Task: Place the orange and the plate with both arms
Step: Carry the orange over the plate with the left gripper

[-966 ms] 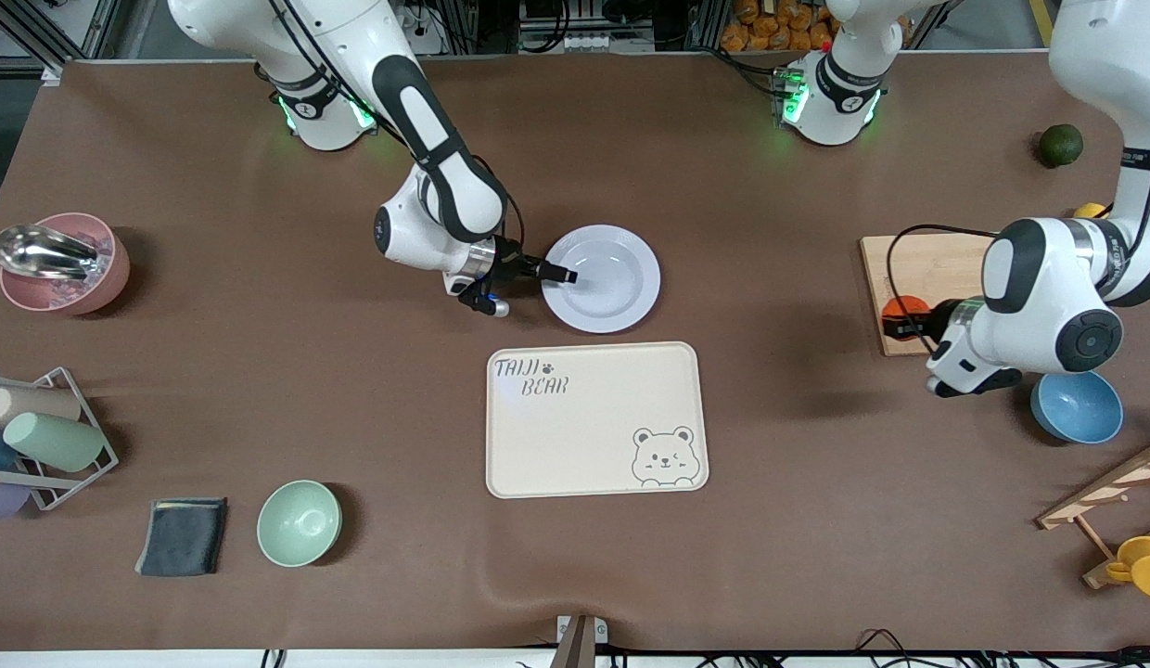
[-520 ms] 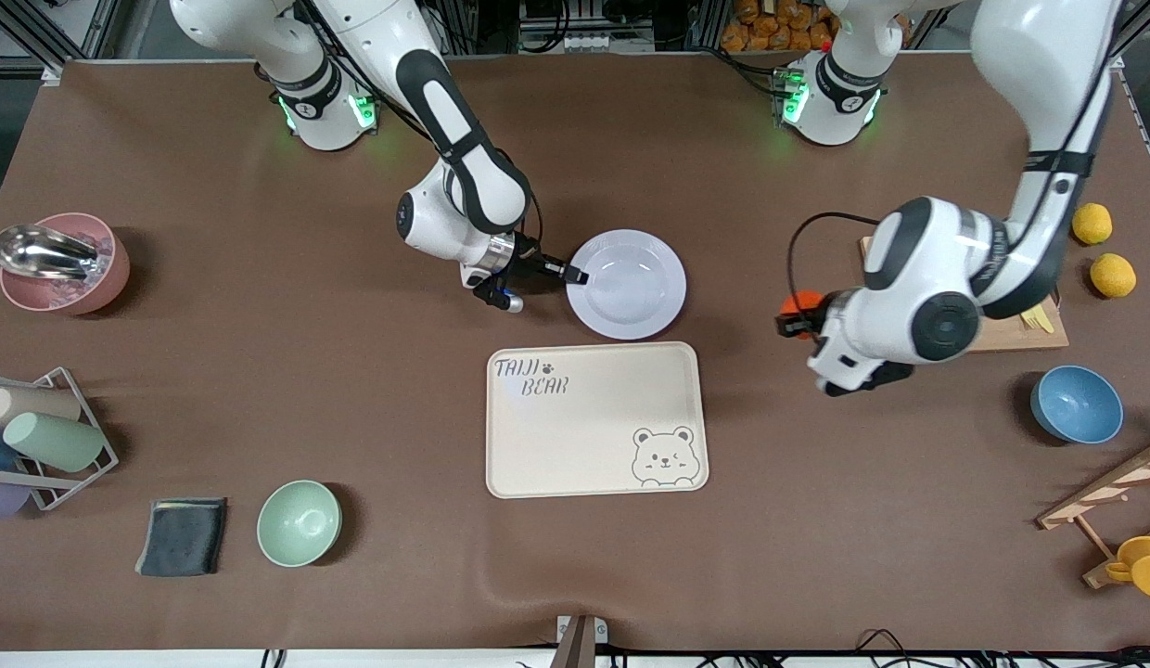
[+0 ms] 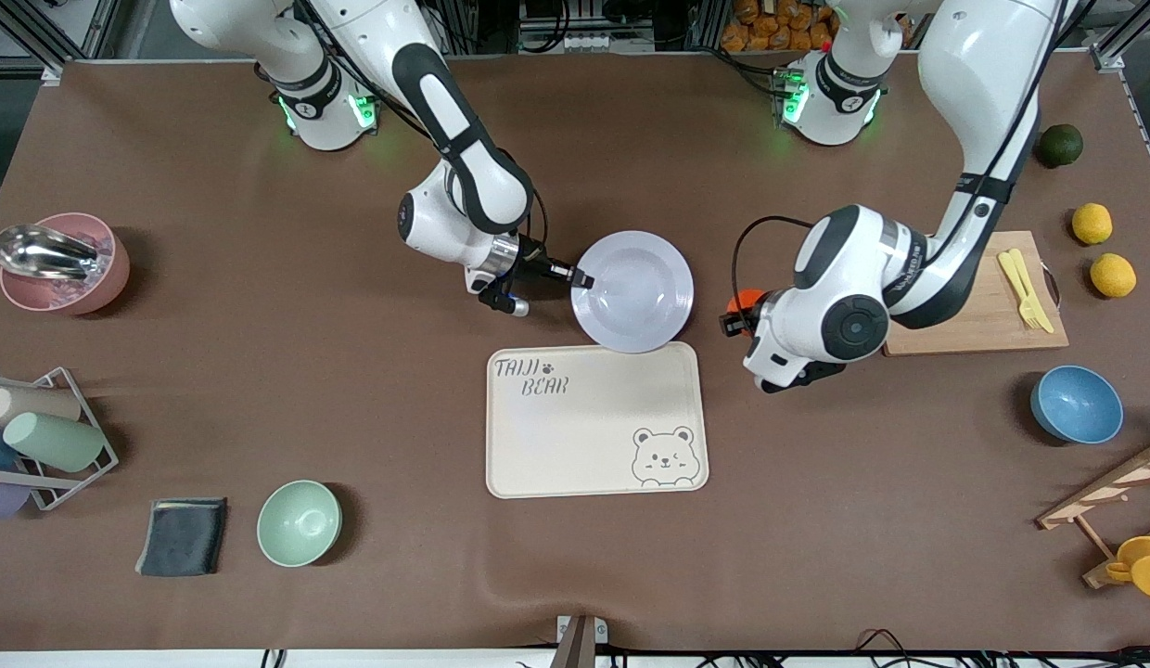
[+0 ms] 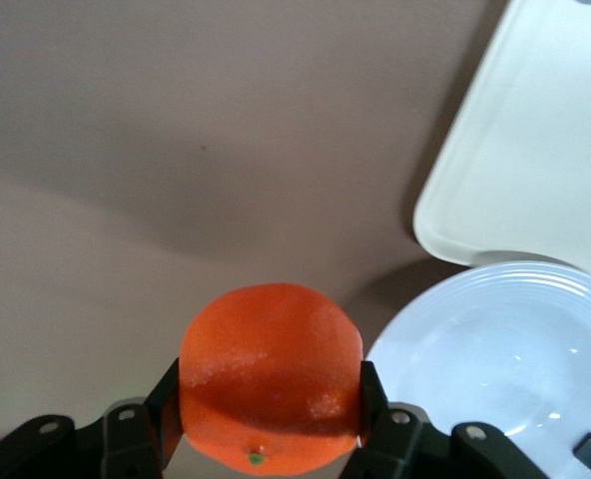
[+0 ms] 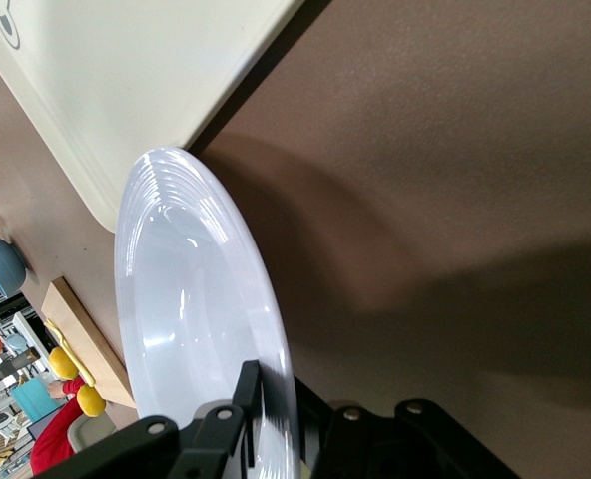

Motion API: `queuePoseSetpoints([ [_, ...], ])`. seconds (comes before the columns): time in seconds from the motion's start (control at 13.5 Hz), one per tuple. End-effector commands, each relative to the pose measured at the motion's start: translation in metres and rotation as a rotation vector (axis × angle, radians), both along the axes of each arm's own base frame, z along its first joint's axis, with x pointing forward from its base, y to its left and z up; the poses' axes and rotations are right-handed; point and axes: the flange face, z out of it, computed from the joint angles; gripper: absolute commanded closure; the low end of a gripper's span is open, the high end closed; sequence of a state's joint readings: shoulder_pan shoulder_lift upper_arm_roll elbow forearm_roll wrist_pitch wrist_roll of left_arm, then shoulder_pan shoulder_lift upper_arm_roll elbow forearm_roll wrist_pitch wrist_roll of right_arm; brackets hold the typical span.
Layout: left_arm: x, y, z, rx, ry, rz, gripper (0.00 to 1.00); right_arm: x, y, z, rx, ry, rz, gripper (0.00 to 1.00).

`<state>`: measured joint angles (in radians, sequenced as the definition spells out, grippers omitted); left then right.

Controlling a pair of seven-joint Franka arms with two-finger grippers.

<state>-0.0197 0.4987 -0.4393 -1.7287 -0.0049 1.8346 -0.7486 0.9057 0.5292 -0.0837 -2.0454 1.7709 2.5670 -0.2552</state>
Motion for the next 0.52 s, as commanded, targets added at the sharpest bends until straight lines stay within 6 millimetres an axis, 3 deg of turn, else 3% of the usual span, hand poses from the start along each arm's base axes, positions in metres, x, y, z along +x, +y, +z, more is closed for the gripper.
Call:
queuePoseSetpoints([
  [0.0, -0.004, -0.035, -0.001, -0.003, -0.025, 0.050, 1.00, -0.004, -0.003, -0.010, -0.011, 0.008, -0.015, 1.00],
  [0.45, -0.033, -0.113, -0.038, -0.006, -0.071, 0.102, 1.00, -0.004, -0.003, -0.010, -0.011, 0.008, -0.015, 1.00],
])
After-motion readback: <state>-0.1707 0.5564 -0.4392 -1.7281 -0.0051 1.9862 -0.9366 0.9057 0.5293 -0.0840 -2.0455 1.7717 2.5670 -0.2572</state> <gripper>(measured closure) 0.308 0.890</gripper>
